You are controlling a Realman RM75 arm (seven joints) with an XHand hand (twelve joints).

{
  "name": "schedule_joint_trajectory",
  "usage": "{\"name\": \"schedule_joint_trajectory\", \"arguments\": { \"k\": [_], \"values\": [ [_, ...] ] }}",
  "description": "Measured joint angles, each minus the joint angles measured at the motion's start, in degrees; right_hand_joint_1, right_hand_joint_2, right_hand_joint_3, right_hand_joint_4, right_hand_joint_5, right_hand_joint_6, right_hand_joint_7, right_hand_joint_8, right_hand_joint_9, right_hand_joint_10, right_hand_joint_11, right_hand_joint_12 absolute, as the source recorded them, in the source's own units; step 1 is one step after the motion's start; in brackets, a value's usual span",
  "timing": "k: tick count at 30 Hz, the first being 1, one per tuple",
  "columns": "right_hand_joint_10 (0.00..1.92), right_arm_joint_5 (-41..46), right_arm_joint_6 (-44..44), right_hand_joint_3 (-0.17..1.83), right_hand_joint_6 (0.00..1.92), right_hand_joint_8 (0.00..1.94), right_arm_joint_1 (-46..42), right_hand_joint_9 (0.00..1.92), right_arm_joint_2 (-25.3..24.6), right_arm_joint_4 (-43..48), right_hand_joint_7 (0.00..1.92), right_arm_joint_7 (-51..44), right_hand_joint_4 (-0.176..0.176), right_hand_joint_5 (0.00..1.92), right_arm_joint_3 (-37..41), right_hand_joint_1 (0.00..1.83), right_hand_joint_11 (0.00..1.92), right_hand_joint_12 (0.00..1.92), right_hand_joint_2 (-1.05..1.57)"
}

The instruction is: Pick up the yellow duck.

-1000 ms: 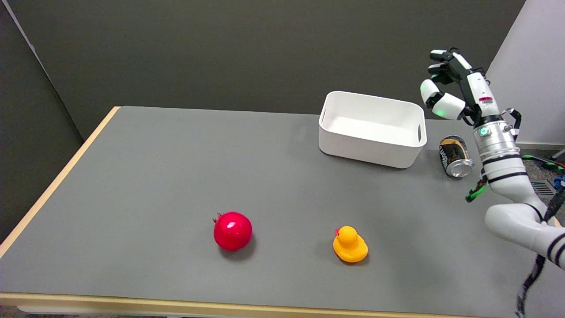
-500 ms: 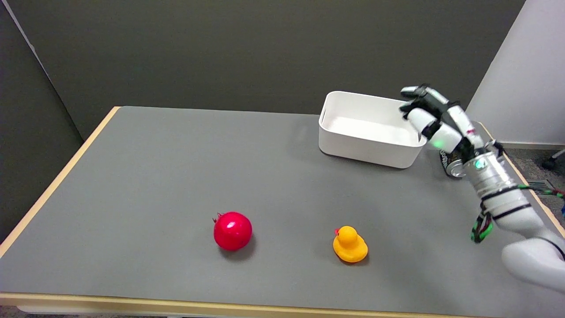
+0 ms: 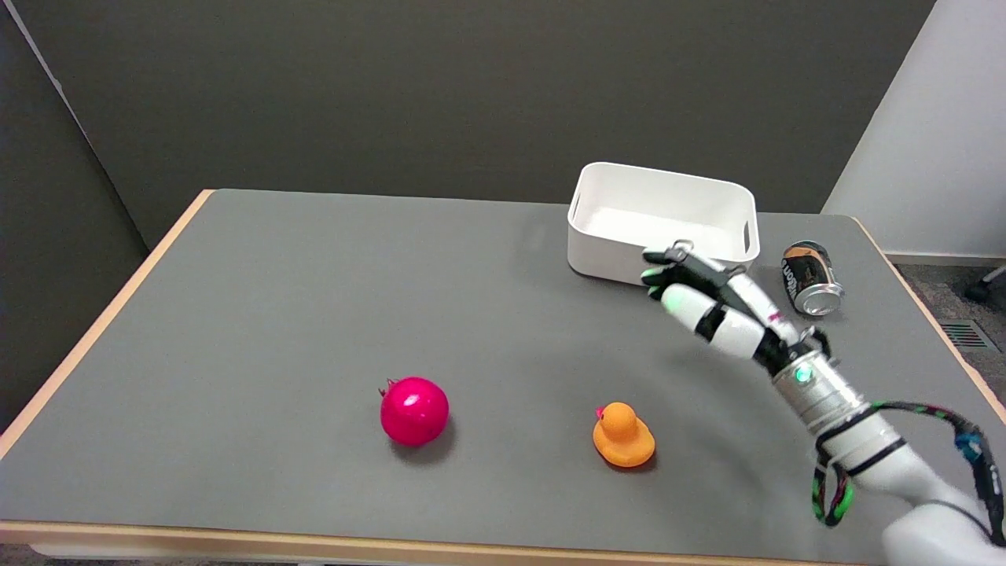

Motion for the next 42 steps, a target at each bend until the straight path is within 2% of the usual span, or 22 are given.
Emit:
{"name": "schedule_joint_trajectory", "arguments": {
  "k": [7, 16, 18, 20, 24, 39, 42],
  "values": [
    [0.98, -1.79, 3.29, 0.85, 0.5, 0.5, -0.17, 0.42, -1.54, -1.37, 0.48, 0.42, 0.05, 0.28, -6.04, 0.33, 0.21, 1.33, 0.71],
    [0.95, -5.16, 7.04, 0.84, 0.45, 0.46, 0.93, 0.38, -2.98, -4.91, 0.43, 4.04, 0.017, 0.25, -11.88, 0.33, 0.15, 1.29, 0.73],
    [0.91, -6.27, 7.78, 0.96, 0.47, 0.5, 1.37, 0.38, -3.4, -6.06, 0.41, 5.62, 0.003, 0.22, -12.7, 0.28, 0.14, 1.27, 0.69],
    [0.91, -7.53, 8.64, 0.94, 0.44, 0.51, 1.93, 0.32, -3.93, -7.44, 0.36, 7.26, -0.036, 0.21, -13.41, 0.28, 0.01, 1.15, 0.68],
    [0.87, -10.53, 10.32, 0.95, 0.44, 0.52, 3.5, 0.29, -5.18, -10.7, 0.34, 10.29, -0.056, 0.19, -14.58, 0.31, 0.0, 1.07, 0.67],
    [0.87, -16.34, 12.12, 0.95, 0.44, 0.53, 7.85, 0.28, -7.7, -18.2, 0.33, 15.84, -0.066, 0.18, -16.54, 0.32, 0.0, 1.07, 0.67],
    [0.93, -16.8, 12.25, 0.79, 0.4, 0.47, 8.31, 0.26, -7.92, -18.92, 0.36, 16.36, -0.066, 0.2, -16.72, 0.35, 0.0, 1.07, 0.74]
  ]
}}
